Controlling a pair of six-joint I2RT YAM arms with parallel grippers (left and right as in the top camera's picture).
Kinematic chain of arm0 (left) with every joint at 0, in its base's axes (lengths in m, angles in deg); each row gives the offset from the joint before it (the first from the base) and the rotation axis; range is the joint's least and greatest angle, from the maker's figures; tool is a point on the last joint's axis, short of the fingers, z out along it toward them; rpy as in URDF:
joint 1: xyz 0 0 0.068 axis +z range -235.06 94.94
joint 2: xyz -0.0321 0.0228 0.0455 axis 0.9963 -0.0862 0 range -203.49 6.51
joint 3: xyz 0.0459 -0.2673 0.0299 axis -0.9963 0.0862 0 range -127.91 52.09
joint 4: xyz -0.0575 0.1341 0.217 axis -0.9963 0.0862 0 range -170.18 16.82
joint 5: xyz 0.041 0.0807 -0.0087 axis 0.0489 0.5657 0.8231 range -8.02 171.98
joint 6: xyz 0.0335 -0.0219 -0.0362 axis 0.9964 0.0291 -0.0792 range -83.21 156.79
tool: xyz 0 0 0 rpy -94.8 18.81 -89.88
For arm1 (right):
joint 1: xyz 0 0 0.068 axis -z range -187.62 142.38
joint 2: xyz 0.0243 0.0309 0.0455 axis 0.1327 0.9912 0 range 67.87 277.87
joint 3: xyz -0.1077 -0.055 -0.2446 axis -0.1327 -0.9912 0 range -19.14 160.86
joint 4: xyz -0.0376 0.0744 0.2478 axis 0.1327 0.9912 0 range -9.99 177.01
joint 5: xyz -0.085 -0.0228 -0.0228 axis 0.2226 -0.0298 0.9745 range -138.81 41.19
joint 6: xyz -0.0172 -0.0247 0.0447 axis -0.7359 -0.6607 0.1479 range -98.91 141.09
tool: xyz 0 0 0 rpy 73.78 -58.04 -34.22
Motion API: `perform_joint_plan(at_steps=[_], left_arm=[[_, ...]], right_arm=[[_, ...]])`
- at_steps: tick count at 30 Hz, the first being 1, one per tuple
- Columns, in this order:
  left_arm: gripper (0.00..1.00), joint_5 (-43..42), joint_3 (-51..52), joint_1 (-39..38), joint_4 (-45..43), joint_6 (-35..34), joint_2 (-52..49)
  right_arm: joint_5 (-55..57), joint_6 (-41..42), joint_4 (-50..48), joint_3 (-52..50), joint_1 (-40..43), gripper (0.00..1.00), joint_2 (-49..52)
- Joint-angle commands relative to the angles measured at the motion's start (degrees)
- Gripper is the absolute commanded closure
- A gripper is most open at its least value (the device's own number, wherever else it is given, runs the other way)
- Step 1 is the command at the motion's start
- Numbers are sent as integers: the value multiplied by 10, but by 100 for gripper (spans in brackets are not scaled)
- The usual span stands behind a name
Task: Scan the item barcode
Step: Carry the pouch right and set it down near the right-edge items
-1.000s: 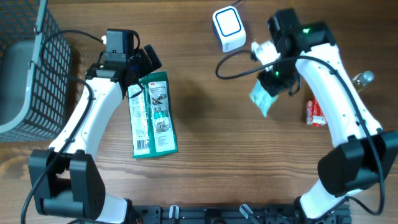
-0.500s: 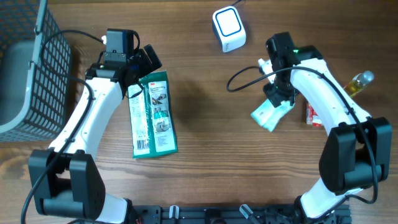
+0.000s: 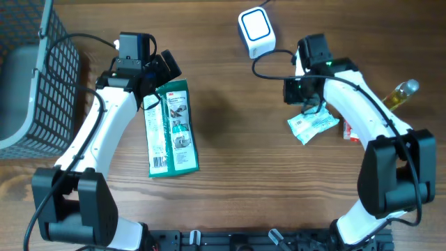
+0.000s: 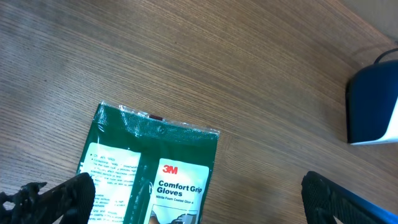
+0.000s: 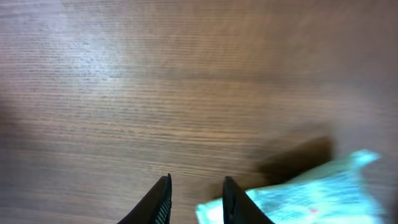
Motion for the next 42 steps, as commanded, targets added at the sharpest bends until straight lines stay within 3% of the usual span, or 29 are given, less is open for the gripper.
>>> perform_joint_plan(at_steps=[1, 4, 9, 12, 16, 20, 22, 30, 35, 42], left_arm=[[0, 3, -4, 0, 0, 1, 0], [0, 3, -4, 0, 0, 1, 0], [0, 3, -4, 0, 0, 1, 0], [0, 3, -4, 0, 0, 1, 0], [0, 3, -4, 0, 0, 1, 0], [0, 3, -4, 0, 0, 1, 0], [0, 3, -4, 0, 0, 1, 0], [0, 3, -4, 0, 0, 1, 0], [0, 3, -4, 0, 0, 1, 0], [0, 3, -4, 0, 0, 1, 0]], right_arm=[[-36, 91, -31, -70, -12, 73, 8], [-10, 90, -37, -108, -11, 73, 8], [168, 91, 35, -113, -3, 75, 5], [220, 88, 53, -113, 10, 75, 2], [168, 30, 28, -113, 19, 73, 2], [-2, -75, -34, -112, 19, 71, 2], [-43, -87, -67, -112, 19, 71, 2], [16, -88, -196, -112, 19, 71, 2], [106, -96, -258, -112, 19, 52, 2], [134, -136, -281, -112, 27, 51, 3]])
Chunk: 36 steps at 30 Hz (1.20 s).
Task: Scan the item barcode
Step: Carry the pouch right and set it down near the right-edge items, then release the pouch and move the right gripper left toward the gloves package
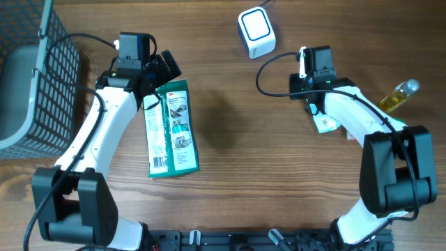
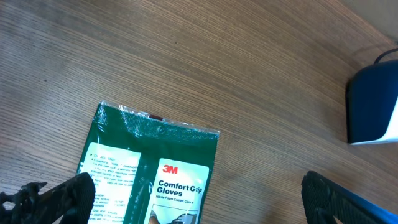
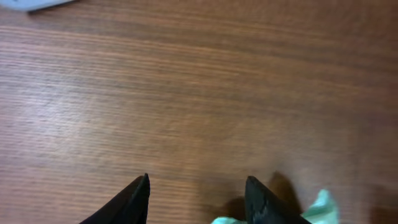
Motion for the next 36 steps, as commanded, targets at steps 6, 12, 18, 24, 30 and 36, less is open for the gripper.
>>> perform_joint_plan(at_steps=[6, 12, 18, 24, 30, 36], left_arm=[[0, 3, -4, 0, 0, 1, 0], [0, 3, -4, 0, 0, 1, 0], [0, 3, -4, 0, 0, 1, 0], [0, 3, -4, 0, 0, 1, 0], [0, 3, -4, 0, 0, 1, 0], [0, 3, -4, 0, 0, 1, 0]], right_arm=[[28, 1, 21, -2, 35, 51, 16], [26, 23, 97, -2, 63, 58, 17], [26, 61, 229, 0, 76, 69, 13], [26, 102, 338, 54, 76, 63, -15], [-52, 65, 387, 106, 76, 54, -50], [-233, 57, 440, 87, 72, 87, -49]])
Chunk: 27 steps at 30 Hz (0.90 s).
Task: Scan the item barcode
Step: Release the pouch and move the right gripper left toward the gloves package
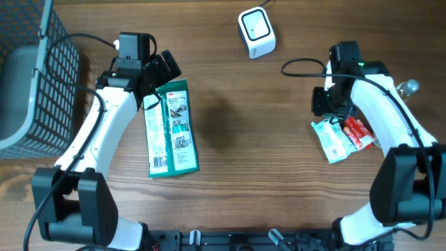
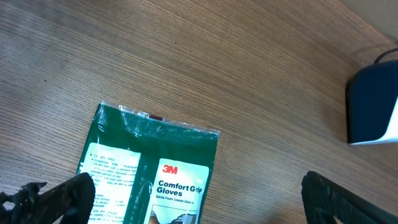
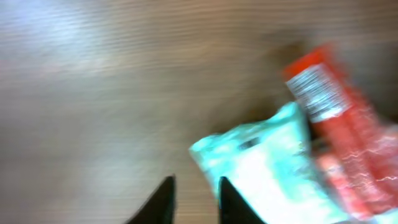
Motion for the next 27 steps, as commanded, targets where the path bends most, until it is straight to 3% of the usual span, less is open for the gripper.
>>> perform_joint_plan(at_steps=[1, 9, 19, 22, 27], left_arm=[[0, 3, -4, 0, 0, 1, 0], [0, 3, -4, 0, 0, 1, 0], [1, 3, -4, 0, 0, 1, 0], [0, 3, -4, 0, 0, 1, 0], [0, 3, -4, 0, 0, 1, 0]], right_arm=[[-125, -10, 19, -17, -4, 88, -4], [-99, 5, -49, -110, -21, 87, -3], [154, 5, -125, -127, -20, 78, -3], [80, 14, -142, -127, -20, 77, -3], [-227, 24, -184, -127, -22, 73, -3]])
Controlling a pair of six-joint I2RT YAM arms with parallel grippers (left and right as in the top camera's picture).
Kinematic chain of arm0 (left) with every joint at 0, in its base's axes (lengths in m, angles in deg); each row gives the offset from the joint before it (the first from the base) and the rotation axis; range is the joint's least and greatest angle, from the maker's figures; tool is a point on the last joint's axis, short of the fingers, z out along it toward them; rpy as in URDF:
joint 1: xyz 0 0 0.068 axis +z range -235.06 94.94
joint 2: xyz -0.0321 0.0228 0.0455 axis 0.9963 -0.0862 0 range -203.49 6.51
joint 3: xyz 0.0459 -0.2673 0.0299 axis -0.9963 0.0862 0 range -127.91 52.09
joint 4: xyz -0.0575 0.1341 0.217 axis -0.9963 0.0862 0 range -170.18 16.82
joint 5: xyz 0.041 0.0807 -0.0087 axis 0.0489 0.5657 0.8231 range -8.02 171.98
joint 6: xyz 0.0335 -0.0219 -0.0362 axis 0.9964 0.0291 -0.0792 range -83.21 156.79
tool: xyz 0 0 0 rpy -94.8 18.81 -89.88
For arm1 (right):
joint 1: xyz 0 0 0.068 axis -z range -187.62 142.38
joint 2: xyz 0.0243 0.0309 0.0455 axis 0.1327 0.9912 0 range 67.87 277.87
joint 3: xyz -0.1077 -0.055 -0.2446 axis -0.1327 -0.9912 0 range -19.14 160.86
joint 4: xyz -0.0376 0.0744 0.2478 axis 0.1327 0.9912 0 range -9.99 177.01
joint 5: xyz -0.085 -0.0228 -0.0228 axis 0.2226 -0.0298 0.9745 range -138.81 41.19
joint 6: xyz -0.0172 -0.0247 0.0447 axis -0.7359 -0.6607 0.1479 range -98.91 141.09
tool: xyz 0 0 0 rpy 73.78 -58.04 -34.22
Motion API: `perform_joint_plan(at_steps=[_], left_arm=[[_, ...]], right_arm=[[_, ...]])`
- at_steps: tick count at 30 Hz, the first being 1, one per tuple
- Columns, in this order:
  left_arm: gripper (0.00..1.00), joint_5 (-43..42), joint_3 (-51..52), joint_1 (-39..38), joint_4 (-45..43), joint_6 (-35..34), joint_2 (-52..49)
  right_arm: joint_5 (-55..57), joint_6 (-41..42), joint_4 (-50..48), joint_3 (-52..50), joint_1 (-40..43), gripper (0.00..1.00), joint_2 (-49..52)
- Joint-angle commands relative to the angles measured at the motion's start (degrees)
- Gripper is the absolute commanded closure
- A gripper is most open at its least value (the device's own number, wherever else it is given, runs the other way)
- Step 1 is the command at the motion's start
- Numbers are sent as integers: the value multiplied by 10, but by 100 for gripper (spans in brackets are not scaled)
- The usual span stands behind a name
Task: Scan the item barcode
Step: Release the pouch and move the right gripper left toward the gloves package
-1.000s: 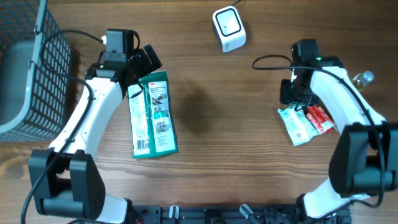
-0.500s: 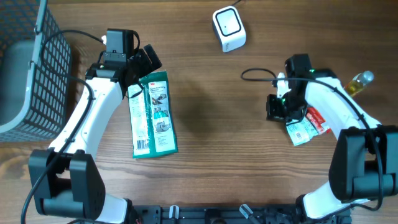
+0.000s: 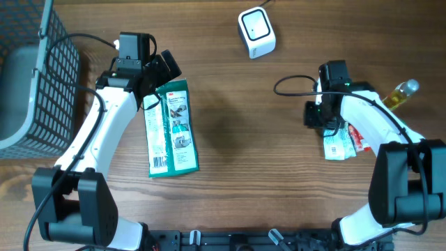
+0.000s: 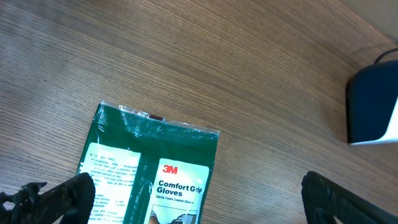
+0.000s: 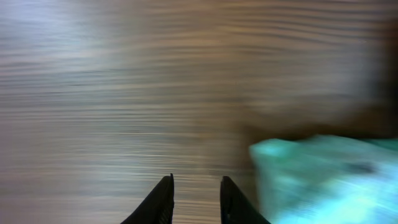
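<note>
A green 3M glove package (image 3: 171, 129) lies flat on the wooden table left of centre. My left gripper (image 4: 199, 208) hangs open over its top end, with fingers (image 4: 62, 196) spread wide and nothing held; the package (image 4: 152, 165) shows below it. The white barcode scanner (image 3: 256, 31) sits at the back centre, seen also as a dark block (image 4: 373, 106). My right gripper (image 5: 196, 199) is open with a narrow gap over bare wood. A teal packet (image 5: 323, 174) lies blurred to its right, and it lies at the right arm's tip in the overhead view (image 3: 339, 146).
A red packet (image 3: 359, 137) lies beside the teal one, partly under the right arm. A small bottle of yellow liquid (image 3: 397, 96) lies at the far right. A black wire basket (image 3: 35, 70) holding a grey bin stands at the left edge.
My right arm has shifted a little left and toward the front. The teal packet now lies straighter and slightly further right, against the red packet. The left arm and green package have not moved.
At first the teal packet lay left of the red one, under my right gripper. Then the right arm covered it, jaws wider. Later it lay tilted next to the red packet, and now sits straighter there. The left gripper stayed open over the green package throughout.
</note>
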Motion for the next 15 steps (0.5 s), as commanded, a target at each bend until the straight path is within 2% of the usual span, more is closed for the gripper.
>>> perform_joint_plan(at_steps=[1, 5, 15], left_arm=[[0, 3, -4, 0, 0, 1, 0], [0, 4, -4, 0, 0, 1, 0], [0, 4, -4, 0, 0, 1, 0]], right_arm=[[-280, 12, -34, -3, -7, 72, -3], [-388, 18, -89, -3, -38, 69, -3], [-360, 102, -233, -3, -195, 69, -3]])
